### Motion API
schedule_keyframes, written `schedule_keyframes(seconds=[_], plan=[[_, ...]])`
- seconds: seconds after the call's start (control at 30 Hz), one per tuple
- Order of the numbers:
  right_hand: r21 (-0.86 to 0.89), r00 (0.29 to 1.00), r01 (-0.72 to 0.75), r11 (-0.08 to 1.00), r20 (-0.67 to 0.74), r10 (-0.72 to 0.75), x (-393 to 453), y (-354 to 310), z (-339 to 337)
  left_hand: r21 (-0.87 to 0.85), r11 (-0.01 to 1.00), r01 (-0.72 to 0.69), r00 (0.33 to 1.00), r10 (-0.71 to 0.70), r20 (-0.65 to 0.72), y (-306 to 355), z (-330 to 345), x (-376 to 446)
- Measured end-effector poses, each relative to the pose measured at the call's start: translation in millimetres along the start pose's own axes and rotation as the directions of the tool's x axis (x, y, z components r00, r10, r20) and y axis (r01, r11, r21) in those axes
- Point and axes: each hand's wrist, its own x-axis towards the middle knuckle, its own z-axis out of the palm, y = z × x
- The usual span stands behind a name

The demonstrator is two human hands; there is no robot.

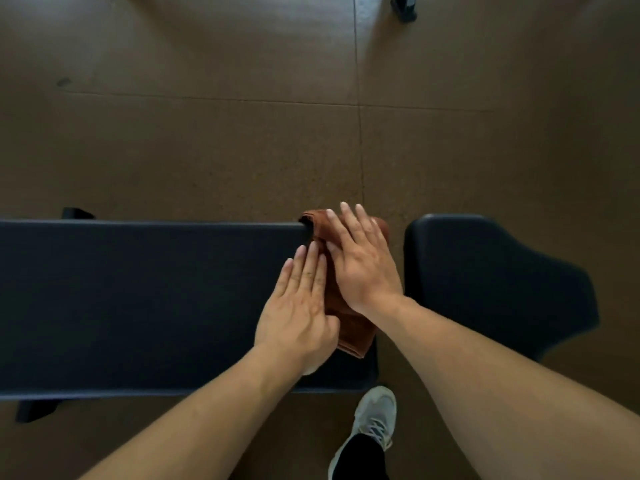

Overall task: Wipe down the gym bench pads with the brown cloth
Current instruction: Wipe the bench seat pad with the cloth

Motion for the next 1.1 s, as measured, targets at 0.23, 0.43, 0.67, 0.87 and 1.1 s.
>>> schedule_keyframes(seconds=[0.23,0.43,0.67,0.87,1.1], plan=[[0.632,0.879,-0.451,0.631,0.19,0.438,-85.9,27.3,11.5,0.064,0.987,-0.145,0.989,0.144,0.022,57.1,30.3,-14.0],[0.603,0.886,-0.353,0.715,-0.03,0.463,-146.2,-2.2,48.6,0.055,0.96,-0.273,0.953,0.278,-0.121,25.0,83.1,-64.1],[0.019,0.987,0.01,1.0,-0.163,-0.007,-154.1,-81.1,98.5,0.008,0.98,-0.197,0.962,0.195,-0.192,-52.7,124.3,-135.7],[-0.059,0.972,0.234,0.971,0.044,-0.231,-107.7,-210.4,140.7,-0.051,0.999,0.019,0.979,-0.029,-0.204,-170.8,121.2,-193.2],[-0.042,0.821,0.535,0.844,0.263,-0.508,-54.6,-333.7,186.2,0.086,0.995,0.049,0.966,-0.025,-0.258,-324.4,118.5,-261.0]])
